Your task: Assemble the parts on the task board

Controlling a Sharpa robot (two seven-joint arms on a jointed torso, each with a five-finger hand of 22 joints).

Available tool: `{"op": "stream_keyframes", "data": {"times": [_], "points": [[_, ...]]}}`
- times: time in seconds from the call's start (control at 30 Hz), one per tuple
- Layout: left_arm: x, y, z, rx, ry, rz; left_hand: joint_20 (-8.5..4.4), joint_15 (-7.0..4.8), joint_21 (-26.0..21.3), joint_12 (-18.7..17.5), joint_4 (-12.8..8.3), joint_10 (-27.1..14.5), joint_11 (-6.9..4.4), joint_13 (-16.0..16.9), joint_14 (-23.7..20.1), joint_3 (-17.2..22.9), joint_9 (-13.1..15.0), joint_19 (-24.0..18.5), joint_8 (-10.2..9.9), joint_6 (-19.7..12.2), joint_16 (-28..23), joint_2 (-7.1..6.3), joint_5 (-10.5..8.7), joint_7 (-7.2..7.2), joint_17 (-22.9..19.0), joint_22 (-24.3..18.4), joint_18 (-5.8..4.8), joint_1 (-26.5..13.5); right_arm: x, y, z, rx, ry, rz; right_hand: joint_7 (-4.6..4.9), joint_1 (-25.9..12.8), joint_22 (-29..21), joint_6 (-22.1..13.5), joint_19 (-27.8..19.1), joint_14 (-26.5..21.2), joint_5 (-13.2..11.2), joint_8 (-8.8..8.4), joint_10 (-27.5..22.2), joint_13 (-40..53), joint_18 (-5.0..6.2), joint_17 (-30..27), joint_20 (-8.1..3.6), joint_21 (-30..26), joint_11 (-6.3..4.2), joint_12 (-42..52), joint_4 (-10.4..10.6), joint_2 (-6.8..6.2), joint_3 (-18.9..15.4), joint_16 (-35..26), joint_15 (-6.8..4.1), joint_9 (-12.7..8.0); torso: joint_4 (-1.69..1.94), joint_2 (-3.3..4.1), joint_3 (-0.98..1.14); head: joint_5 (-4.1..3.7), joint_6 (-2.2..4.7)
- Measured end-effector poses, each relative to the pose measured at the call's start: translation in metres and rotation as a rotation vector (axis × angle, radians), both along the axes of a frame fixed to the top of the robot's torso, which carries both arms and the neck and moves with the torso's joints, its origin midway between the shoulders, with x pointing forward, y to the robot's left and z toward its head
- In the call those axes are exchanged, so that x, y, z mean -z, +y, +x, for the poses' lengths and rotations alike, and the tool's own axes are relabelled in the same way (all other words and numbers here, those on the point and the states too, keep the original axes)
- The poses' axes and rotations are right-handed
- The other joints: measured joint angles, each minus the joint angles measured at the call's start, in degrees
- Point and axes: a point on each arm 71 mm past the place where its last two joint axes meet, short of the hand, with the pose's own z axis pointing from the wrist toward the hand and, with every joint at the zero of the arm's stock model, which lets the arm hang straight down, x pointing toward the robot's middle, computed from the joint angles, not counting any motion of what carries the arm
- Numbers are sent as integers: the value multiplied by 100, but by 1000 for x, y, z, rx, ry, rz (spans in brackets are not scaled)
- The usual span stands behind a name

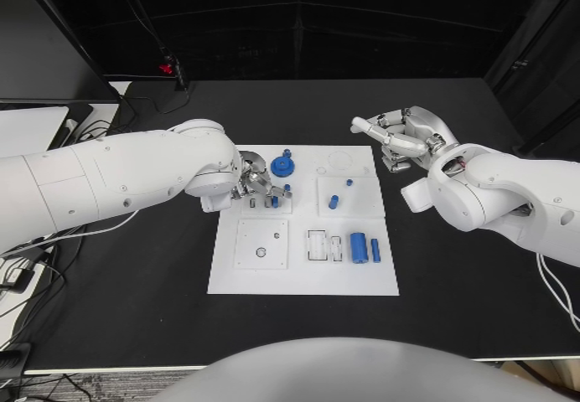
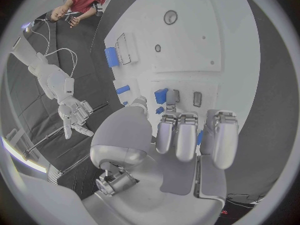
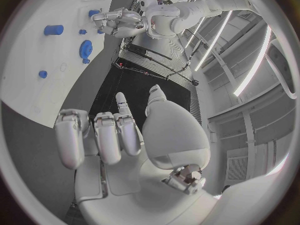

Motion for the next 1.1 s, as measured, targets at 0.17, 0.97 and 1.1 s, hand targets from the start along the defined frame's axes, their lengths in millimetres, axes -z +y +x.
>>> {"op": "stream_keyframes", "data": {"times": [0.17, 0.97, 1.1], "points": [[1, 0, 0, 3, 5, 4, 0, 0, 0, 0, 0, 0, 0, 0, 0, 0, 49, 0, -32, 0, 0, 13, 55, 0, 0, 0, -1, 74, 0, 0, 0, 0, 1, 0, 0, 0, 0, 0, 0, 0, 0, 0, 0, 0, 0, 0, 0, 0, 0, 0, 0, 0, 0, 0, 0, 0, -1, 0, 0, -11, -12], [3, 0, 1, 11, 21, 15, 0, 0, 0, 0, 0, -21, -20, 4, 0, 0, 239, 0, -210, 1, 0, 81, 518, 0, 0, -1, 0, 202, 1, 0, 0, 3, 12, -4, 0, 0, 0, 0, 0, 0, 0, 0, 0, 0, 0, 0, 0, 0, 0, 0, 0, 0, 0, 0, 0, 0, -2, -4, -3, -37, -19], [3, 0, 1, 12, 20, 14, 0, -1, 0, 0, 0, 1, -42, 3, 2, 0, 244, 0, -210, 2, 0, 112, 547, 0, 0, -1, 0, 233, 2, 0, 0, 5, 16, -5, 0, 0, 0, 0, 0, 0, 0, 0, 0, 0, 0, 0, 0, 0, 0, 0, 0, 0, 0, 0, 0, 0, 2, -1, -3, -38, -19]]}}
